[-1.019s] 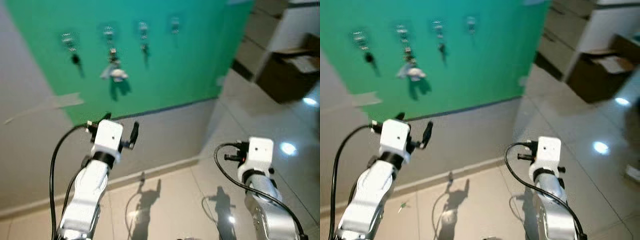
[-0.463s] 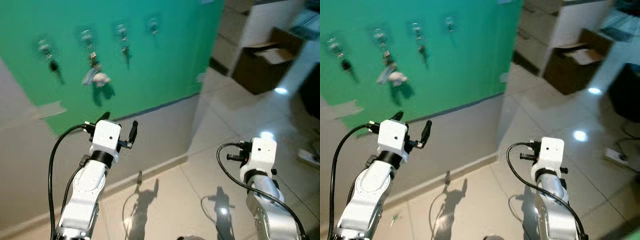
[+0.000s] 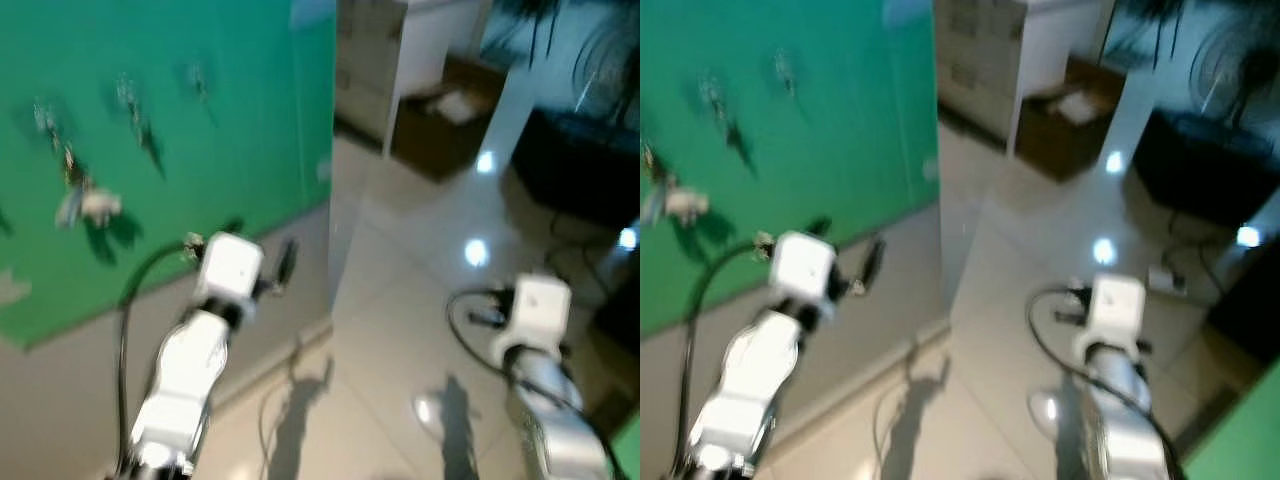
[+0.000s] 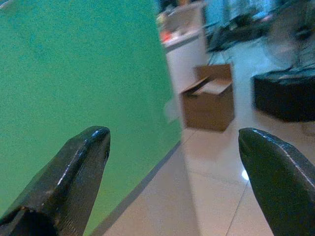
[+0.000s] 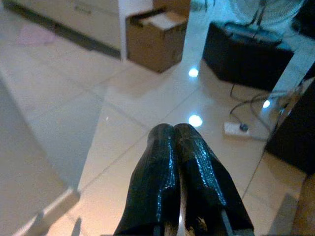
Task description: Hang keys on a hook
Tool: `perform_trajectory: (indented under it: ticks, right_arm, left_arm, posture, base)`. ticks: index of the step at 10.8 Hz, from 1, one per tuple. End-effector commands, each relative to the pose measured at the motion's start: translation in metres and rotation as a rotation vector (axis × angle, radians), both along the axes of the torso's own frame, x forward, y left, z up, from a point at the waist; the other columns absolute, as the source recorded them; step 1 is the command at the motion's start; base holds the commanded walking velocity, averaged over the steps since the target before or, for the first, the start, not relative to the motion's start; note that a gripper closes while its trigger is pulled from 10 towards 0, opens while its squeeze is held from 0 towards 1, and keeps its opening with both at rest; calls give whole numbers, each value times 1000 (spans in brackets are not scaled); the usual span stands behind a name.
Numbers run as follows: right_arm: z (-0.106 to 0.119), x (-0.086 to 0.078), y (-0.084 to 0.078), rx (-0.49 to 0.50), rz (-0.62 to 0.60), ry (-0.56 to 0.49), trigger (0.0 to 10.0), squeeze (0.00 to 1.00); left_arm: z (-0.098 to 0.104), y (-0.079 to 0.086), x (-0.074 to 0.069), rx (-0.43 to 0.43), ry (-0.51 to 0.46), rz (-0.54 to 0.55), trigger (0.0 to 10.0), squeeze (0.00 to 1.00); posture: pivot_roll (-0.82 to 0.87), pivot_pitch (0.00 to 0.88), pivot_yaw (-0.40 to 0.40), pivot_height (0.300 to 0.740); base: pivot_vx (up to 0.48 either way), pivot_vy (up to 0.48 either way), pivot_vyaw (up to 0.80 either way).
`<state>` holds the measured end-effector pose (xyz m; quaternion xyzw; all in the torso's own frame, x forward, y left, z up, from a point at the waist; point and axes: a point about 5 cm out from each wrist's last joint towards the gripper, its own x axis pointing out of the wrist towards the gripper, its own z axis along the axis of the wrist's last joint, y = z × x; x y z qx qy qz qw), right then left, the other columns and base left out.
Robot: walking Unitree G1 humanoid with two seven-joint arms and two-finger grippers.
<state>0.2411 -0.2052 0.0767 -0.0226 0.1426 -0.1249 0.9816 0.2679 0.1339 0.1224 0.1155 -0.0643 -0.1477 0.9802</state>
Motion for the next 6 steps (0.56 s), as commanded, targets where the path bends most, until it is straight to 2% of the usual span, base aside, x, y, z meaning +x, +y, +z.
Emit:
perform_trajectory:
  ticks: [1, 6]
  right_arm:
    - [5, 6, 9, 17, 25, -33, 10000, 0]
    - [7, 6, 7, 15, 15, -41, 10000, 0]
  left_arm:
    - [-1, 11, 1, 10, 1, 27, 10000, 0]
    - [0, 8, 4, 9, -2, 9, 10000, 0]
  posture:
    - [-81, 0, 38, 740]
    - [-82, 0, 44, 740]
  base:
    - [450, 0, -800]
    - [445, 0, -800]
